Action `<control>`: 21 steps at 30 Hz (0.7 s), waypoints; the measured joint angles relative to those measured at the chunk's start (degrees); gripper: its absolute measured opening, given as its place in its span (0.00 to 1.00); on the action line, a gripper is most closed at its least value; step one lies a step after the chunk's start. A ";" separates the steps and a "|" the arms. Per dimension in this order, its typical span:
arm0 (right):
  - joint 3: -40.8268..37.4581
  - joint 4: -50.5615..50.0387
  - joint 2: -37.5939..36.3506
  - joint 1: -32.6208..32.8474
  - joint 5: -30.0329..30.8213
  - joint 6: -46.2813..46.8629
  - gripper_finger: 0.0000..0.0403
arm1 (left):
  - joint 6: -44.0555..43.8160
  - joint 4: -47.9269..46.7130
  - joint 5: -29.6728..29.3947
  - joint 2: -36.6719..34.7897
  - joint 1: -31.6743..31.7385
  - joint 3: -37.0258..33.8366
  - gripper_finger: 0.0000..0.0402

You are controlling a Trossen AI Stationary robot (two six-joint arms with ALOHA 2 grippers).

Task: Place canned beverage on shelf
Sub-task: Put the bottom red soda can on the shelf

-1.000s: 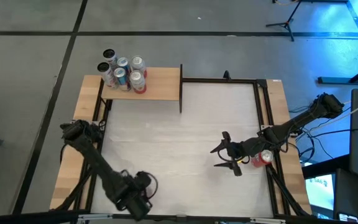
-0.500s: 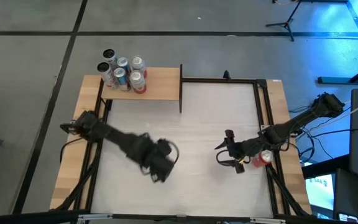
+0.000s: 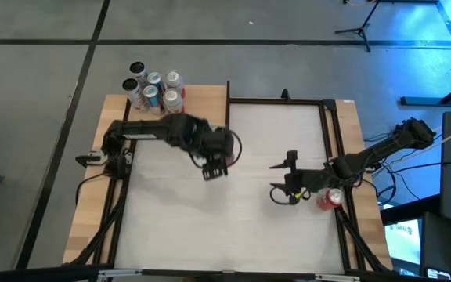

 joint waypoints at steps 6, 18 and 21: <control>0.00 0.53 0.00 -7.38 -1.10 -4.26 0.67 | 8.74 0.00 -3.70 0.00 4.61 3.85 0.69; -0.02 -4.03 0.02 -17.69 -9.66 -0.43 0.67 | 23.55 0.06 -7.90 -2.55 17.96 4.64 0.69; -0.02 -3.95 0.02 -18.72 -9.66 -0.65 0.67 | 27.34 0.08 -5.68 -2.62 22.94 4.64 0.69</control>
